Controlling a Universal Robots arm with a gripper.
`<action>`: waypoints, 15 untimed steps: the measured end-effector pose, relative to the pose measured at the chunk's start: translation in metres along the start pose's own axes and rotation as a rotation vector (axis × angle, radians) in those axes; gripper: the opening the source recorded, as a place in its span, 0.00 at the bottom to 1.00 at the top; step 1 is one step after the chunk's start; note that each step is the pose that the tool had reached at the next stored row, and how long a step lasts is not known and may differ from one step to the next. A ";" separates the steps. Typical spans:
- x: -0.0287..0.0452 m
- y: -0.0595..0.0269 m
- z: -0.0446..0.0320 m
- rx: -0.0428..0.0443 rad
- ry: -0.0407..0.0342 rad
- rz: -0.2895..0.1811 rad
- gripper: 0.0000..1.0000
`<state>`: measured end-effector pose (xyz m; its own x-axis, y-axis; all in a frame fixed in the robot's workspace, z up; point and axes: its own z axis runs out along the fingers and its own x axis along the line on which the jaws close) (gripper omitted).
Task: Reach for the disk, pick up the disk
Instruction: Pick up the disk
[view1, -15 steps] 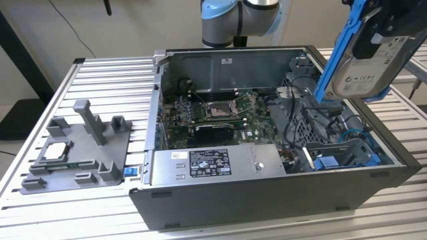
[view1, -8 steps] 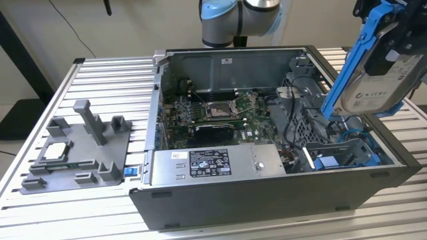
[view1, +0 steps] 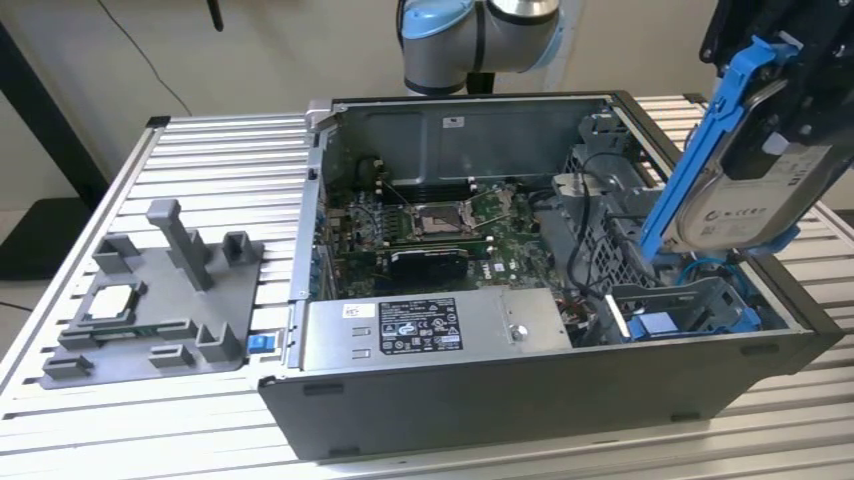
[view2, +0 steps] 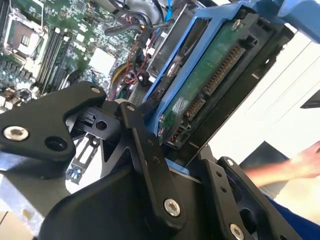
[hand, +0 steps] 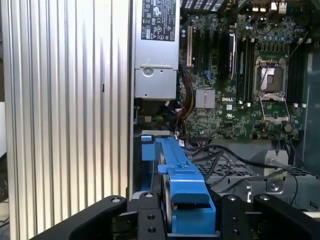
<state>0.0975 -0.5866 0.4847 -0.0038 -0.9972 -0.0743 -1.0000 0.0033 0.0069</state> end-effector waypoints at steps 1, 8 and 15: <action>0.0001 0.0000 0.0019 0.0000 0.0000 0.000 0.00; 0.0010 0.0000 0.0145 0.0000 0.0000 0.000 0.00; 0.0020 -0.0001 0.0272 -0.0001 0.0001 -0.002 0.00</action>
<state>0.0974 -0.5866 0.4574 -0.0018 -0.9972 -0.0742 -1.0000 0.0013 0.0069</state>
